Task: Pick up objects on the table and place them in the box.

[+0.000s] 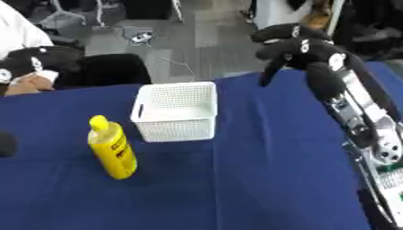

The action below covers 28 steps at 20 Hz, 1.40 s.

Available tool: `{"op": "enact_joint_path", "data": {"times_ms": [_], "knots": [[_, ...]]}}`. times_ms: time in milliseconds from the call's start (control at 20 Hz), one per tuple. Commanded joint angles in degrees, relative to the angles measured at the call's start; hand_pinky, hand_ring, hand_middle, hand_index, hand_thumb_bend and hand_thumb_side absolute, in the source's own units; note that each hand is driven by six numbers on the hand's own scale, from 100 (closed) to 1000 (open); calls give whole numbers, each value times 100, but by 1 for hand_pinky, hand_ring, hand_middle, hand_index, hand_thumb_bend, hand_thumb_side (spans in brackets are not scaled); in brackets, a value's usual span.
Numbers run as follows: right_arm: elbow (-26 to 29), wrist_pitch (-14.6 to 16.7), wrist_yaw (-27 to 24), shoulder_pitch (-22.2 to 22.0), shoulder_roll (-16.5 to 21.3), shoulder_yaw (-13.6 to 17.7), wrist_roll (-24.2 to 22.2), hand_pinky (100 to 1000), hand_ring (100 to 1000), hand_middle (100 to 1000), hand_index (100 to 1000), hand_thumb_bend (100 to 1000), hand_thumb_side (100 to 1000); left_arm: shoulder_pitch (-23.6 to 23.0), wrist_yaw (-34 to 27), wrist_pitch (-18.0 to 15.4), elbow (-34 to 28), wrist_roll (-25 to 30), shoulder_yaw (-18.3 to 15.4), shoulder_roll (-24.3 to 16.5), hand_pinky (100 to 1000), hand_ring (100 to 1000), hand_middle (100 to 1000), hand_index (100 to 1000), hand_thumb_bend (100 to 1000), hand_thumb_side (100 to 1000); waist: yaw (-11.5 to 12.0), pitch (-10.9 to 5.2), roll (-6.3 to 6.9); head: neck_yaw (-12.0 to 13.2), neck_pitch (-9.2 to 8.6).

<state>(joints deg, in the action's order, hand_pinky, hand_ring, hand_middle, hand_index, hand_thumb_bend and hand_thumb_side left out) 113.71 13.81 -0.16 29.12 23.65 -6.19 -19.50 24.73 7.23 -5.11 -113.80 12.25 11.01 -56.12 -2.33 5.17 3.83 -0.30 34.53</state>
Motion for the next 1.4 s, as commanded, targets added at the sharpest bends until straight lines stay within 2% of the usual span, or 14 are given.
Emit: {"op": "enact_joint_path", "data": {"times_ms": [50,400,500,550,600,650,800,950,1400], "knots": [[88,-5,-33,105,19,26,-22,553,511,804,756,339,1000,124,266,63,-79,73,-8,-247,903,894,994,1000,972,1000,-25,-50,6,86,-85],[88,-11,-49,122,-12,8,-53,554,511,805,756,340,1000,253,609,122,115,197,107,-212,906,894,992,1000,1000,1000,-68,-36,19,138,-122],[88,-10,-52,129,-14,6,-59,554,511,805,756,341,1000,308,650,104,206,234,140,-181,900,891,985,1000,975,1000,-77,-30,18,147,-126],[88,-9,-54,133,-16,5,-62,554,512,805,756,341,1000,339,675,94,255,278,165,-167,904,892,981,1000,925,1000,-82,-27,18,154,-128],[88,-10,-56,138,-18,4,-64,554,512,805,756,341,1000,372,705,79,301,337,192,-155,903,892,982,1000,937,1000,-87,-24,18,158,-130],[88,-10,-57,141,-21,4,-66,554,512,804,756,341,1000,396,729,63,337,388,211,-143,904,889,959,979,863,989,-90,-23,18,161,-130],[88,-5,-68,161,-39,1,-65,553,512,803,756,341,1000,475,860,2,441,653,296,-108,891,867,917,944,810,883,-112,-20,21,190,-126],[88,-3,-79,179,-56,-3,-67,553,512,803,756,341,1000,544,995,-40,540,885,353,-59,799,829,860,940,767,818,-134,-14,25,214,-129],[88,-18,-81,223,-98,-8,-87,554,512,803,757,343,1000,623,853,-14,802,1568,416,55,816,838,879,946,750,834,-188,15,38,206,-194]]}}
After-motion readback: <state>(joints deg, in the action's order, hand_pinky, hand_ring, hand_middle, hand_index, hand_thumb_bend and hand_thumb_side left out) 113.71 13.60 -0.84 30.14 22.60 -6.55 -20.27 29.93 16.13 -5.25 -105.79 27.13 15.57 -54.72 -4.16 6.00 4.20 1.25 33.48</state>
